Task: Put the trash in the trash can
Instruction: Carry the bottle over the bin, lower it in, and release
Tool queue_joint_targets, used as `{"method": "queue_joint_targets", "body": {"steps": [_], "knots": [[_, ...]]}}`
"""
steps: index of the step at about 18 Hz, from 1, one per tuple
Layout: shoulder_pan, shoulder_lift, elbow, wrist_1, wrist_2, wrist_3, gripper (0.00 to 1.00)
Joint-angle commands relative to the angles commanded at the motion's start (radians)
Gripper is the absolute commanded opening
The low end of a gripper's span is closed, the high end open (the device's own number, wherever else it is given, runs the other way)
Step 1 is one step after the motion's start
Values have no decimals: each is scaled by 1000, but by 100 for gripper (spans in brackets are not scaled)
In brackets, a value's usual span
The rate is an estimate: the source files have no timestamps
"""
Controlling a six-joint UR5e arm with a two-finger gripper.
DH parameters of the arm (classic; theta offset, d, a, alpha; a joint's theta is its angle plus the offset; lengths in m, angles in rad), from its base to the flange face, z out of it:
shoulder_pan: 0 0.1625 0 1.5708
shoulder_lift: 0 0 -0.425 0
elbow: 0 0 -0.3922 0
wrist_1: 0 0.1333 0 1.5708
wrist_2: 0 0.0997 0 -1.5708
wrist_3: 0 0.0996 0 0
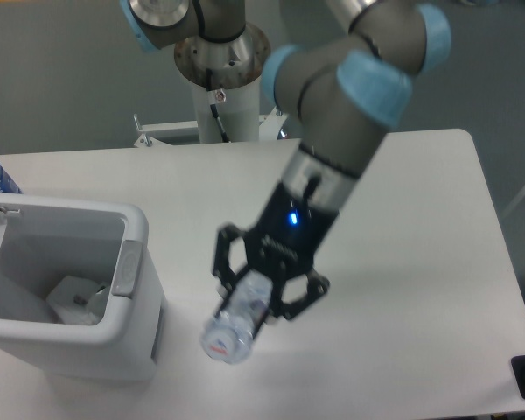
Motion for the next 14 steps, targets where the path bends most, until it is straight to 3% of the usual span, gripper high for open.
{"method": "queue_joint_targets", "body": {"steps": [7,14], "knots": [[-130,37,57,60,-14,-51,31],[-199,68,14,63,-13,-58,31]]}}
